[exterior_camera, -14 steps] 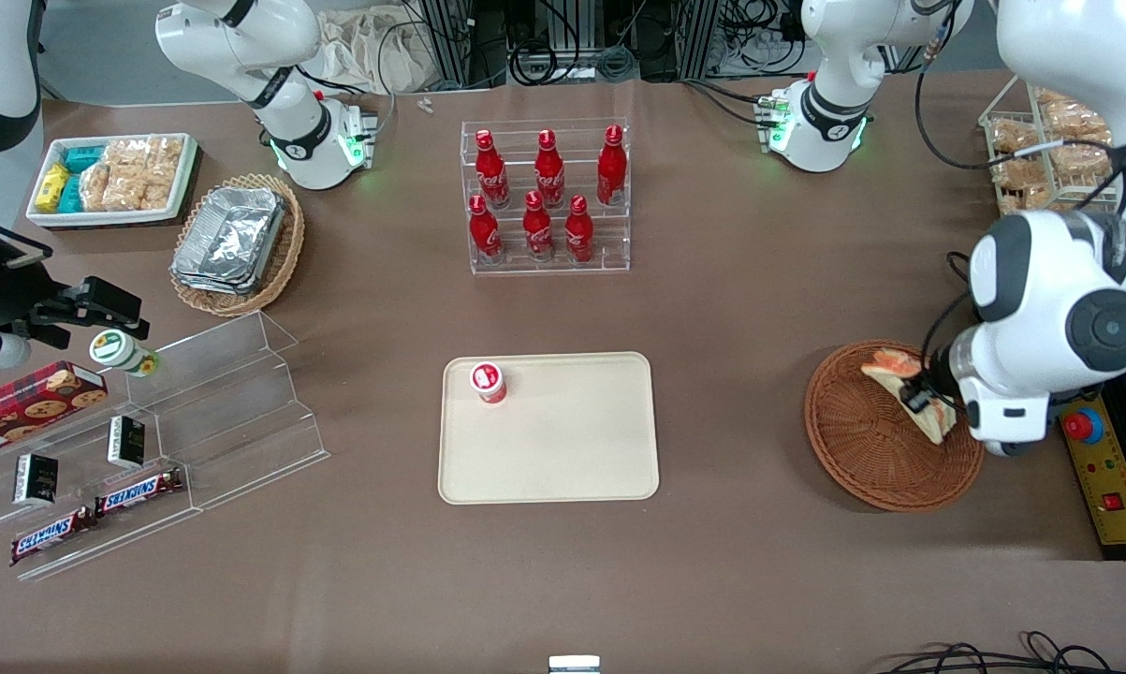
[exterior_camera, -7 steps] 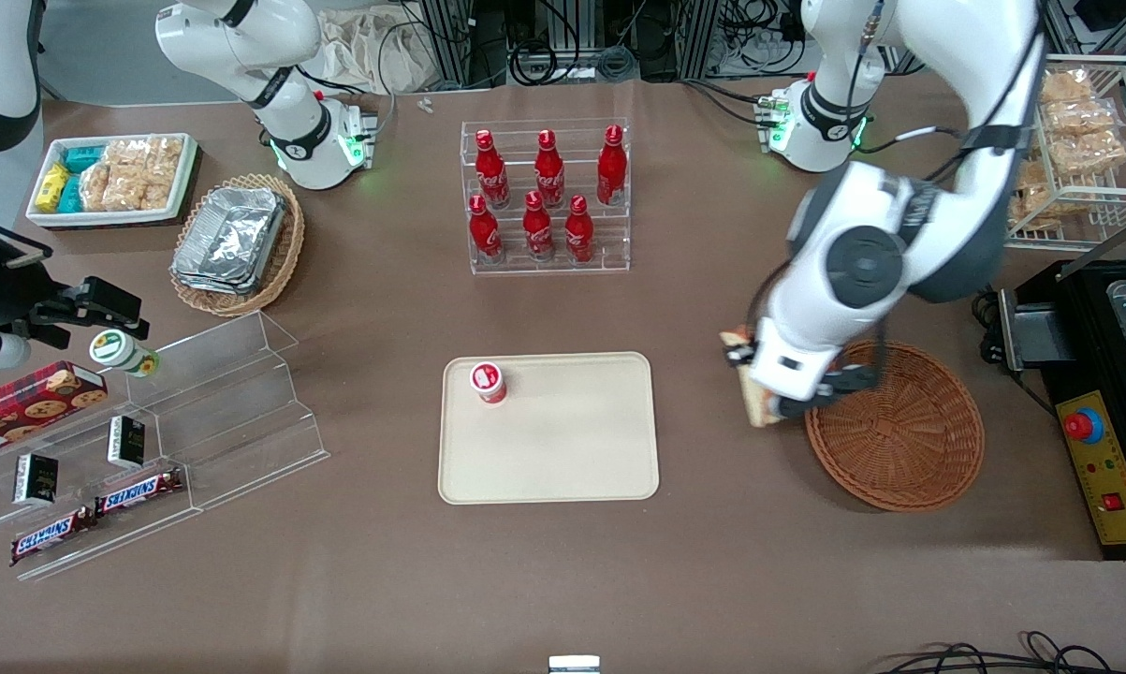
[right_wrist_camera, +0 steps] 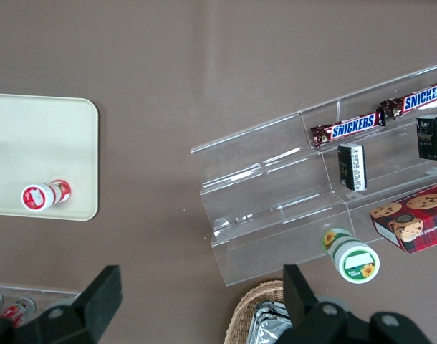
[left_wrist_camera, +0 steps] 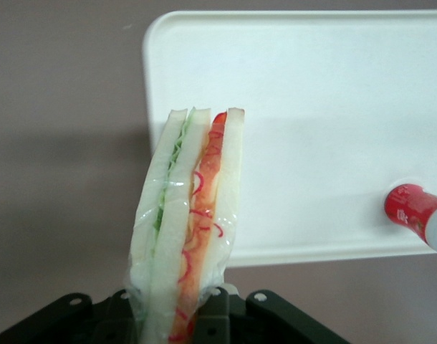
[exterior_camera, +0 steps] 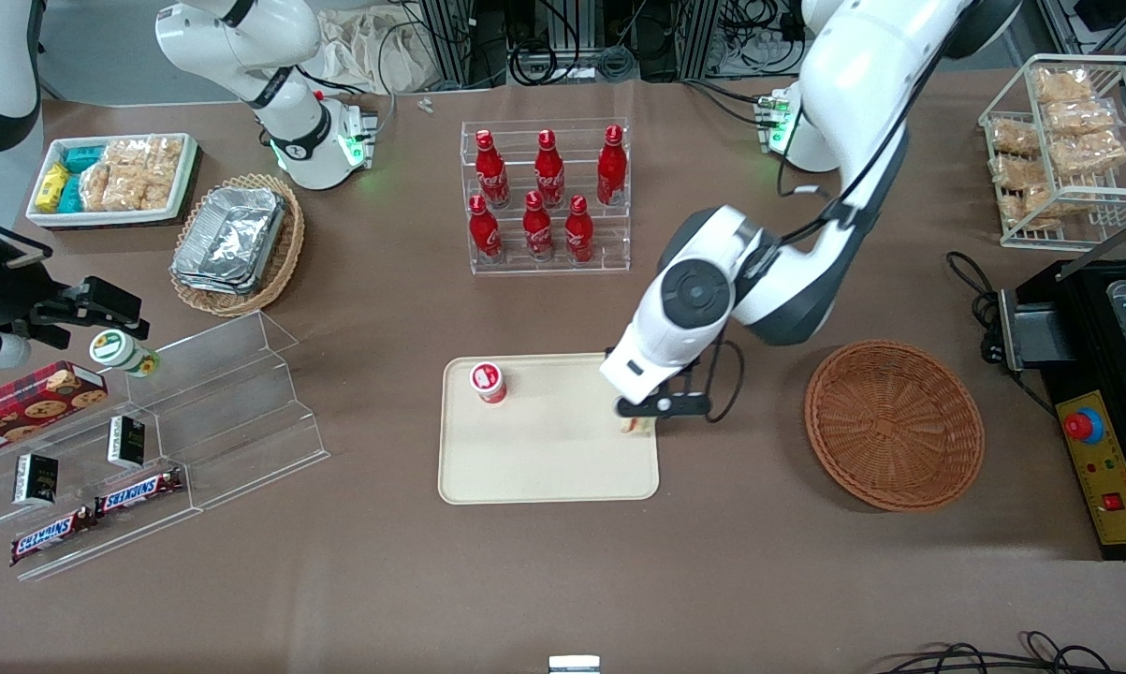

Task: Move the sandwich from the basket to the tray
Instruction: 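Lift the sandwich and carry it over the cream tray, then lower the sandwich onto the tray and open the left gripper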

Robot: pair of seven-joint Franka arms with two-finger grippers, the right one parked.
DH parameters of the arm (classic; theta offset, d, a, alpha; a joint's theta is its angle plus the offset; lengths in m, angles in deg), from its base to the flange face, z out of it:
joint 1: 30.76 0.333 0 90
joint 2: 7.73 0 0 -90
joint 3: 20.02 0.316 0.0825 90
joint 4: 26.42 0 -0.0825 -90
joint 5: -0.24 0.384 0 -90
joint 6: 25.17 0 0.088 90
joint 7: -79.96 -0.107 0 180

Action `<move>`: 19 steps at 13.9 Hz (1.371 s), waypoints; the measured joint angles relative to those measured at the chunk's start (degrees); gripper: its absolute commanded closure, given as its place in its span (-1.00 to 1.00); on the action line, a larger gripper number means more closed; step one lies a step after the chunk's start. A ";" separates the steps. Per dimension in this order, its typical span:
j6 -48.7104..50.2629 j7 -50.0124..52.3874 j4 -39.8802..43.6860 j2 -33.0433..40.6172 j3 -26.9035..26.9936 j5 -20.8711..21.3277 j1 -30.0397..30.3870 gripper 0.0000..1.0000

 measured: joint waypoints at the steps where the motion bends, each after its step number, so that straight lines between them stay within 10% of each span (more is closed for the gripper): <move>1: -2.74 0.22 0.37 -1.89 0.01 2.49 -0.97 0.98; 6: -6.87 4.45 1.66 -9.04 0.11 8.01 -2.02 0.76; 9: -6.88 11.82 2.30 -9.59 0.11 11.63 -2.12 -1.00; 13: -6.83 20.08 2.33 -9.75 0.11 19.66 -2.71 -1.00; 19: -5.76 28.14 4.92 -6.95 -0.07 20.96 -5.62 -1.00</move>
